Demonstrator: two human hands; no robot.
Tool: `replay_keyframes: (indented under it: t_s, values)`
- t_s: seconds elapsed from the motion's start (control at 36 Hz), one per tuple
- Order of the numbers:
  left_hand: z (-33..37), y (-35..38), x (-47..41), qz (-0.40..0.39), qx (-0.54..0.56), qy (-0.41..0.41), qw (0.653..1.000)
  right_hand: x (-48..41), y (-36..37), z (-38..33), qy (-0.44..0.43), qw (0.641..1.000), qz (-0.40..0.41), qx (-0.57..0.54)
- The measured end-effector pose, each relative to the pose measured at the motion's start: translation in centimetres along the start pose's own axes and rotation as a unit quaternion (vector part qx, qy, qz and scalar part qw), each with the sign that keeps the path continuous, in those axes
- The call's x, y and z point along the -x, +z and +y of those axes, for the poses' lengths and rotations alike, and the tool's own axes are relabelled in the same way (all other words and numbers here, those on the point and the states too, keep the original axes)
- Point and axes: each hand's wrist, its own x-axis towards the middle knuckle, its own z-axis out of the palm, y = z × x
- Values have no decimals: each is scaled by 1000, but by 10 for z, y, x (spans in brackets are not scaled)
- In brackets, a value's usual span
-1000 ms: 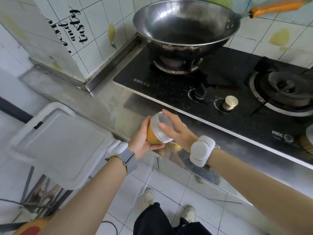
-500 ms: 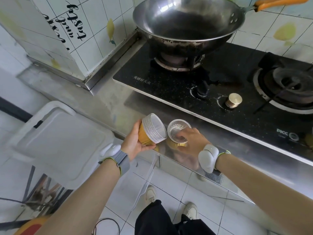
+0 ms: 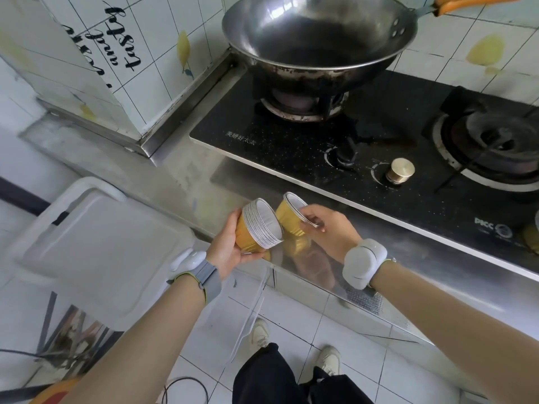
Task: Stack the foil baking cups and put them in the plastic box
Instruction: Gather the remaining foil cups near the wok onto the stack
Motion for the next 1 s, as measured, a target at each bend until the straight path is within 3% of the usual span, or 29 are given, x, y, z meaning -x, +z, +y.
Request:
replay_keyframes:
  t_s: [0.11, 0.47, 0.75, 1.0]
  values:
    - [-1, 3, 1, -7, -6, -2, 1000, 2, 1, -11, -27, 998, -9, -53]
    - [-1, 13, 5, -37, -31, 6, 999, 12, 8, -21, -65, 990, -119, -33]
    - [1, 19, 9, -42, -39, 11, 998, 13, -1, -19, -42, 996, -37, -64]
    - [3, 34, 18, -78, -58, 28, 995, 14, -2, -24, -6, 993, -51, -108]
